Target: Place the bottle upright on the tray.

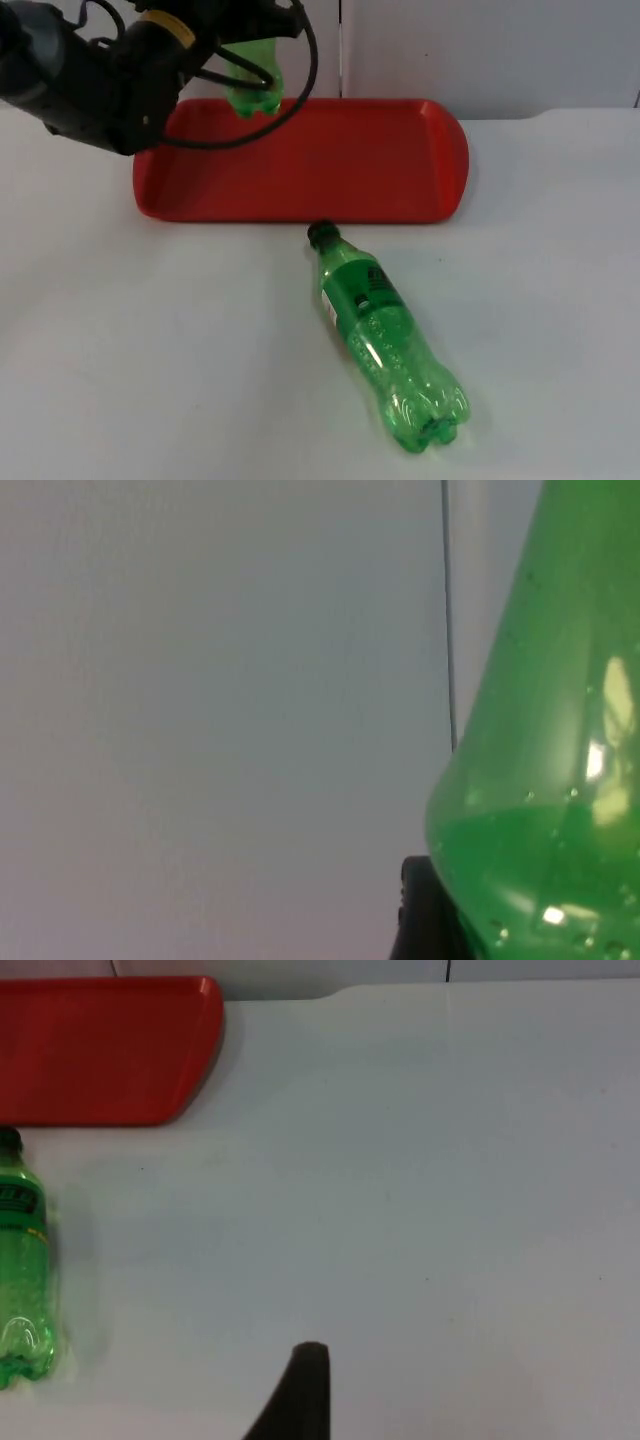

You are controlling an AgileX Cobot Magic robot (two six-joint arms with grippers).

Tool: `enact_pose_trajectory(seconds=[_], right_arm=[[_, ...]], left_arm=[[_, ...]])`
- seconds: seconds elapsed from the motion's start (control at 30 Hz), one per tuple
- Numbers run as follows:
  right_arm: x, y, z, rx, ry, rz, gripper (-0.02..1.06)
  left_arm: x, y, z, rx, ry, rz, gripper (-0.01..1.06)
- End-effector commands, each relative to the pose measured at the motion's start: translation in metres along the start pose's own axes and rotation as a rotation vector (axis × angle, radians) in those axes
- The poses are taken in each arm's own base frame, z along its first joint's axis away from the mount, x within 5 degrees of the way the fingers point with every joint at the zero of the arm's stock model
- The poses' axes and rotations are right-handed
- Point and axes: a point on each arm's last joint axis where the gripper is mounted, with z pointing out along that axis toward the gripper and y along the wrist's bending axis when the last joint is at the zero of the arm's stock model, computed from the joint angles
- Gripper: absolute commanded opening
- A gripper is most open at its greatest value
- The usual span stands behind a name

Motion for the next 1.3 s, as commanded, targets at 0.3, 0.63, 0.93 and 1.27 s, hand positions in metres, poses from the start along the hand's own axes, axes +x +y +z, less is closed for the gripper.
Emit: enact_pose_trajectory(seconds=[0.3,0.63,0.93,1.27], right_arm=[[0.000,0.000,0.000,0.003,-0.006,0.004,0.84],[0.000,0.000,0.000,0.003,-0.006,0.004,0.84],[0.000,0.000,0.000,0.003,-0.006,0.004,0.84],[0.000,0.000,0.000,0.003,-0.006,0.004,0.84]], left_arm=[[0.040,0.001,0.018,-0.001,-0.009,-0.023,0.00],[0.081,-0.002,0.012,0.010,0.050,-0.007,0.00],[0.088,-0.007,0.010,0.058,0.059,0.018,0.02],[0.087,-0.008,0.010,0.070,0.046,0.013,0.82]])
